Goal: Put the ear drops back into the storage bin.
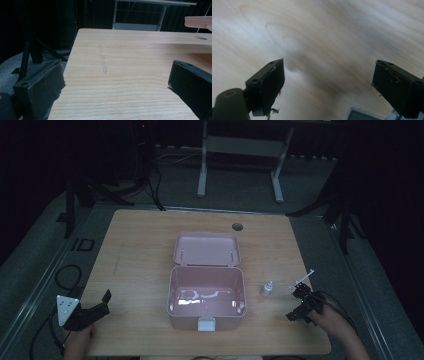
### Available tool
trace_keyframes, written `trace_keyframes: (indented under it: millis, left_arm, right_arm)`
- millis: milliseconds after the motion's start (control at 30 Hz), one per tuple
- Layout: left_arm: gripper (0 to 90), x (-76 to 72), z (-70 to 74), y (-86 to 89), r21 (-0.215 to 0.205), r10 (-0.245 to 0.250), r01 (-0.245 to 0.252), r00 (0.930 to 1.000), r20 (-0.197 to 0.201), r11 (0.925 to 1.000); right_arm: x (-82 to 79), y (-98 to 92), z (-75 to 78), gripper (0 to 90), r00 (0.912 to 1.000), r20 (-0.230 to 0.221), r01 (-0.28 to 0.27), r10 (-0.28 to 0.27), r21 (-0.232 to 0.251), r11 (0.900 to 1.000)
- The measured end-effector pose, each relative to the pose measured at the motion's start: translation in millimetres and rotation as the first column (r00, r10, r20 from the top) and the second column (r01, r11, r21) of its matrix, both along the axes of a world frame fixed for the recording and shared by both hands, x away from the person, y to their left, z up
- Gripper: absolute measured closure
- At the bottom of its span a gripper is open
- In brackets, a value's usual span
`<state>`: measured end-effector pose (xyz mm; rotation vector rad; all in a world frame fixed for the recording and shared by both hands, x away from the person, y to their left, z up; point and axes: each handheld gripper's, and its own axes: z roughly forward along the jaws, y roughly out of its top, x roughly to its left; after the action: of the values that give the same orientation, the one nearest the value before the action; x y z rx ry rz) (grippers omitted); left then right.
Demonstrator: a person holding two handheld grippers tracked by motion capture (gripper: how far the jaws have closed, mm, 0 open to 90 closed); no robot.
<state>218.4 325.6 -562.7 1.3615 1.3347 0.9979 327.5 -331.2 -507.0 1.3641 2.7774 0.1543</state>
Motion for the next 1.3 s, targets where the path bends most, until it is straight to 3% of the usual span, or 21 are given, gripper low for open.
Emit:
trace_keyframes:
  millis: [200, 233, 333, 433, 600, 800, 1133, 1300]
  left_arm:
    - [0.4, 0.1, 0.0, 0.2, -0.002, -0.001, 0.001, 1.0000, -0.002, 1.0000]
    - [0.5, 0.1, 0.0, 0.2, -0.002, -0.001, 0.001, 1.0000, -0.001, 1.0000]
    - [0.5, 0.2, 0.0, 0.0, 0.000, 0.000, 0.000, 1.0000, -0.002, 1.0000]
    - [0.4, 0.1, 0.0, -0.1, 0.000, 0.002, -0.002, 1.0000, -0.001, 1.0000]
    - [0.5, 0.0, 0.0, 0.1, -0.001, 0.002, -0.002, 1.0000, -0.001, 1.0000]
    - [0.5, 0.2, 0.0, 0.3, -0.004, 0.001, -0.001, 1.0000, -0.001, 1.0000]
    - [0.5, 0.3, 0.0, 0.3, -0.006, 0.001, -0.001, 1.0000, -0.001, 1.0000]
    - [0.5, 0.3, 0.0, 0.4, -0.004, -0.001, 0.001, 1.0000, -0.003, 1.0000]
  right_arm:
    - [-1.3, 1.6, 0.0, 10.6, 0.9961, -0.077, -0.047, 0.043, -0.048, 0.998]
    - [-3.1, 2.6, 0.4, 10.6, 0.9921, -0.111, -0.066, 0.059, -0.059, 0.996]
    - [-4.1, 3.3, 1.0, 10.6, 0.9889, -0.129, -0.083, 0.074, -0.070, 0.994]
    - [-5.2, 6.0, 1.0, 10.6, 0.9814, -0.147, -0.139, 0.123, -0.102, 0.985]
    - [-1.2, 8.9, 2.1, 10.6, 0.9810, -0.143, -0.145, 0.131, -0.091, 0.985]
    - [8.6, 13.6, 7.9, 10.6, 0.9876, -0.091, -0.136, 0.129, -0.077, 0.988]
    - [25.3, 21.8, 10.8, 14.1, 0.9886, -0.096, -0.122, 0.116, -0.056, 0.991]
    - [34.0, 28.2, 15.1, 15.6, 0.9862, -0.090, -0.145, 0.139, -0.059, 0.988]
